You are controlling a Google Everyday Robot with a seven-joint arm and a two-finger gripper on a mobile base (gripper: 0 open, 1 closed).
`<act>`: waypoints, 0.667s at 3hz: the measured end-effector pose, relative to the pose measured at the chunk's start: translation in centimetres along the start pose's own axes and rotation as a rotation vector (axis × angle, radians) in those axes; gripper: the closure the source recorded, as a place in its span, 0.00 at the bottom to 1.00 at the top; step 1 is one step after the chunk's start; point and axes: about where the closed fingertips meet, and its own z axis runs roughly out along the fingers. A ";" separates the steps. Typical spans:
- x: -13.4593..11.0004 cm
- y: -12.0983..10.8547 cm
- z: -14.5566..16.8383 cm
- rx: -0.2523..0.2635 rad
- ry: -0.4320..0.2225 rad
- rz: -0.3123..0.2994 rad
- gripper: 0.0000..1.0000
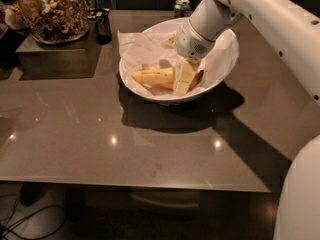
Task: Pick banana from white bowl
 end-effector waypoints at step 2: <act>0.1 0.0 0.2 -0.004 -0.001 0.002 0.39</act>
Offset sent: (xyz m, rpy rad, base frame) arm 0.0007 0.0003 -0.0025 0.0005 0.0041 0.0004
